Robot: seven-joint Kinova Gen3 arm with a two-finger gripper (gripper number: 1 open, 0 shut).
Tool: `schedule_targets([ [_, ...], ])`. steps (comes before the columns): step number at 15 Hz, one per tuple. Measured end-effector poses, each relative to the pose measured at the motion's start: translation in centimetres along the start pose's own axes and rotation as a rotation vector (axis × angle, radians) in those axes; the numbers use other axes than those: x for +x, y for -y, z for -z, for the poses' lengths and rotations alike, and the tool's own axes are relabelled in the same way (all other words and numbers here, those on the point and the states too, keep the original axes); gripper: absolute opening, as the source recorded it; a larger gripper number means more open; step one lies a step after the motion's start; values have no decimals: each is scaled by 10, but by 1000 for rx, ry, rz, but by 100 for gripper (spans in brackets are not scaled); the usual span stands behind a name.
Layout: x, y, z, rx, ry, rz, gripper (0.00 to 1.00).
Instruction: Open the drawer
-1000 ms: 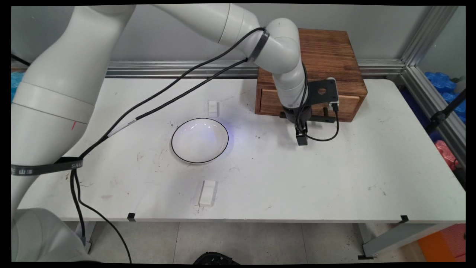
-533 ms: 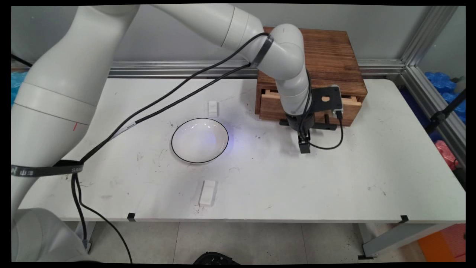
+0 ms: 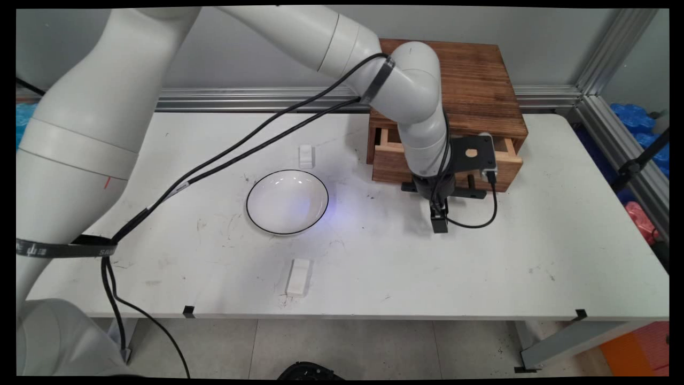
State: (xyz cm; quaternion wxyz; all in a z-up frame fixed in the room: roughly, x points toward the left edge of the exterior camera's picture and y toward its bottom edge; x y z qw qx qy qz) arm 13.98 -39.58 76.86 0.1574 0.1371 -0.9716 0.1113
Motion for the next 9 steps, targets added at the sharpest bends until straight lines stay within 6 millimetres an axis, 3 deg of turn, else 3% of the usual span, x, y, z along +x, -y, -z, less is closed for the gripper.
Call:
schedule_targets([
  [9, 2, -29, 9, -44, 7, 2, 100],
])
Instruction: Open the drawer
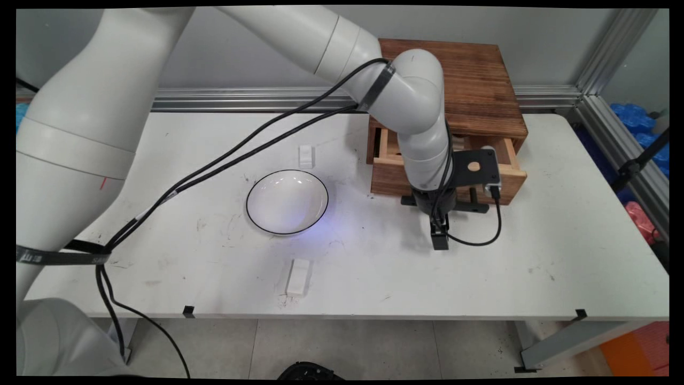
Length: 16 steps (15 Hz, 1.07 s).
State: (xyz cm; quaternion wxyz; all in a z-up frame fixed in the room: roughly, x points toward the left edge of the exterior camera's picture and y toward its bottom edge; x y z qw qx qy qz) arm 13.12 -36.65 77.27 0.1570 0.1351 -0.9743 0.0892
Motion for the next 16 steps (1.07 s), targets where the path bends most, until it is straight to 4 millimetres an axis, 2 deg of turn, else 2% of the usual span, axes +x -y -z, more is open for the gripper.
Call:
schedule_targets([
  [16, 2, -49, 16, -44, 12, 30, 100],
])
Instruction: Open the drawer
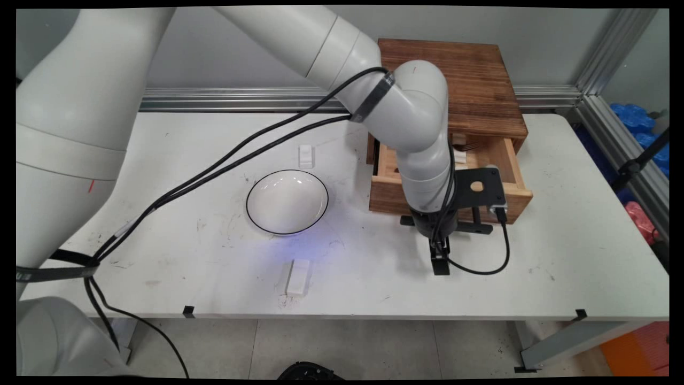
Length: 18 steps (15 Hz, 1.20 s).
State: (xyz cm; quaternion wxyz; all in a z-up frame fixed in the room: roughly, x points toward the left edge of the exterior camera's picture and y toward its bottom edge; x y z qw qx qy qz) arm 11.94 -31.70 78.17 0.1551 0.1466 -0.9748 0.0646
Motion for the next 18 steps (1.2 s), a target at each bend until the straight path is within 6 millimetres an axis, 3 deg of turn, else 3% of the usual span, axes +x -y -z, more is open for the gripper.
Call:
schedule_targets([
  [18, -1, -47, 7, -34, -1, 14, 100],
])
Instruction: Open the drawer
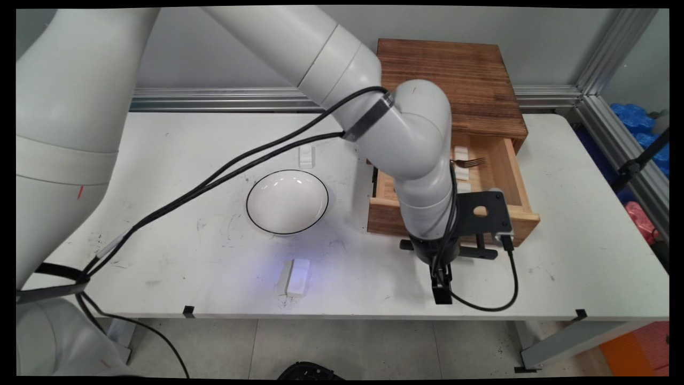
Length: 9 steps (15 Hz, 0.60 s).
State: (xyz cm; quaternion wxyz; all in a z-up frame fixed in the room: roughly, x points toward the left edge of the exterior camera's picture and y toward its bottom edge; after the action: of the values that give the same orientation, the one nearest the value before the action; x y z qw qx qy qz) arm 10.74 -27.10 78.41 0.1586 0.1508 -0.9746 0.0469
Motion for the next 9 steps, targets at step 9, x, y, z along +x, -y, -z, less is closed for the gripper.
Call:
schedule_targets([
  [9, -1, -23, -2, -15, -3, -2, 100],
])
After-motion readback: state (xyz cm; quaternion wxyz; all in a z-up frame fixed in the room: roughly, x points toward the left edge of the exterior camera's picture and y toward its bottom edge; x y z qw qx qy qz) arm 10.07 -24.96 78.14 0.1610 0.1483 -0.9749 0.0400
